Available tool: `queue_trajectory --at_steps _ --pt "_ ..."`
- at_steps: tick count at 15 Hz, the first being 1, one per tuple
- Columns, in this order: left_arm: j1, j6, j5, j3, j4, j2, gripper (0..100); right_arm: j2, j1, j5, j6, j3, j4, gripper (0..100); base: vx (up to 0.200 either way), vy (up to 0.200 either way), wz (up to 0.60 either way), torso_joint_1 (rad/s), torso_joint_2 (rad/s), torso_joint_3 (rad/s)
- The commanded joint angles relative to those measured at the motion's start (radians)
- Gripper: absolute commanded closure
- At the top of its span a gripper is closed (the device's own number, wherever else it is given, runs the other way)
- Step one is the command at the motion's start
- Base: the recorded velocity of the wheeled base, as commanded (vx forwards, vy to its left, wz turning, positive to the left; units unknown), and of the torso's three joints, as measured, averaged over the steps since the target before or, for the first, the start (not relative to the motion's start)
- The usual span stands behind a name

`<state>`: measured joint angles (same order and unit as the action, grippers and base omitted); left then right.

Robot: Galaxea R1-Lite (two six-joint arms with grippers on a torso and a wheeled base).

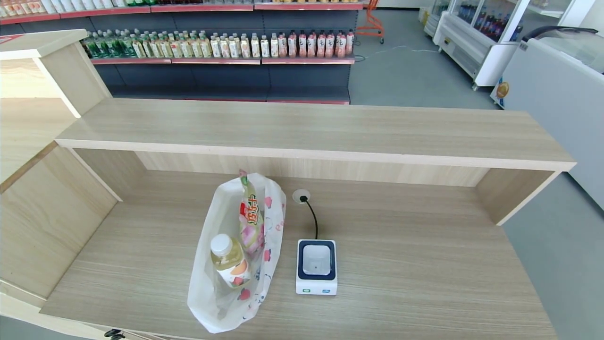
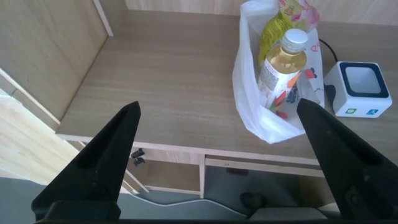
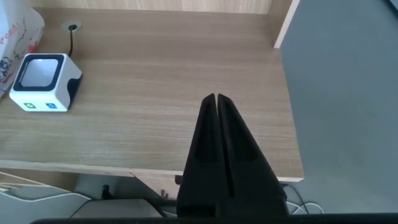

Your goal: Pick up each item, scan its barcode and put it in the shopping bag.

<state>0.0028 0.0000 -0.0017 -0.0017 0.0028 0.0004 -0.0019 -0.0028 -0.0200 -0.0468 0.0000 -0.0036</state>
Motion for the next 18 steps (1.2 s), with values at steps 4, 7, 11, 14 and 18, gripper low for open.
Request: queue_trajectory --at_steps 4,7,11,14,18 --pt "0.0 0.0 0.0 0.0 0.0 0.0 0 0.002 0.0 -0.001 0.007 0.0 0.001 100 0.0 0.0 0.0 0.0 0.0 0.0" --pt "0.0 0.0 0.0 0.0 0.0 0.0 0 0.002 0.0 -0.001 0.005 0.0 0.001 100 0.0 0.0 0.0 0.0 0.0 0.0" --pt "0.0 0.0 0.0 0.0 0.0 0.0 0 0.002 0.0 -0.001 0.005 0.0 0.001 100 0.0 0.0 0.0 0.0 0.0 0.0" --pt "0.0 0.0 0.0 0.0 0.0 0.0 0 0.002 0.0 -0.001 0.005 0.0 0.001 100 0.0 0.0 0.0 0.0 0.0 0.0" --pt "0.0 0.0 0.0 0.0 0.0 0.0 0 0.002 0.0 -0.001 0.004 0.0 0.001 100 0.0 0.0 0.0 0.0 0.0 0.0"
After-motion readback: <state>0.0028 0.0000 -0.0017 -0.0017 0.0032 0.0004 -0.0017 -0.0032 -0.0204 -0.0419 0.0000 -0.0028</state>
